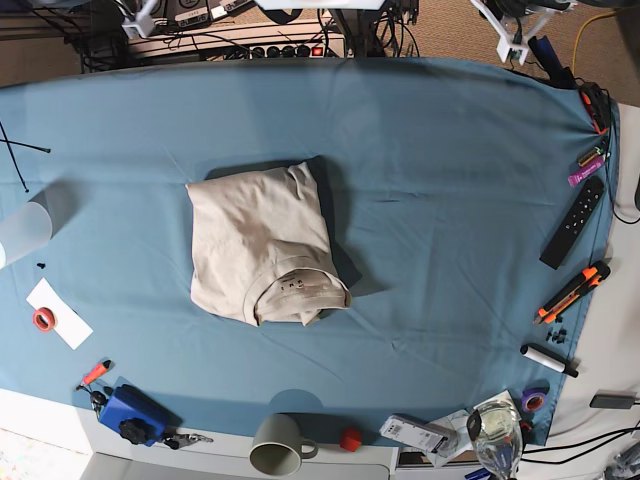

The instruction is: Fold the T-shirt properly

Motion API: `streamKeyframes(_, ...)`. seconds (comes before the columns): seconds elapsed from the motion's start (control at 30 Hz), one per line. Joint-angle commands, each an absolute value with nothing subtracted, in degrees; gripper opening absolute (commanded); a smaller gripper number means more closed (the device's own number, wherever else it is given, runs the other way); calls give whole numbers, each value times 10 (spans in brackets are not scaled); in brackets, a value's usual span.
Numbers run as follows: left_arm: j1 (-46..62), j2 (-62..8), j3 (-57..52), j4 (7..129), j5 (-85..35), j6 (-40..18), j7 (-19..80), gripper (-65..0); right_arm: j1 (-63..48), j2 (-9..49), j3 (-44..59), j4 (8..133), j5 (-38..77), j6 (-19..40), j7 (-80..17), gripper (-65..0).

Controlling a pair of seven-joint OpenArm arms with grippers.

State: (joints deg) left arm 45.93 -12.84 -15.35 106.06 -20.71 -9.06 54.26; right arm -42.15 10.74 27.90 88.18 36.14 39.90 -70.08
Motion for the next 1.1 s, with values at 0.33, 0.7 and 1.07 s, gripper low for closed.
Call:
streamKeyframes(0.33, 310, -88, -155, 672, -160, -144, 420, -650, -260, 124, 162, 599, 194, 400, -520, -331)
streamKeyframes(0.7, 194, -78, -155, 396, 5, -92, 125, -650, -146, 124, 23, 402, -18, 279, -203, -331)
streamKeyframes(1.07, 179, -78, -155, 379, 5, -49, 81, -650, -114, 124, -72, 356, -39, 164, -148, -330)
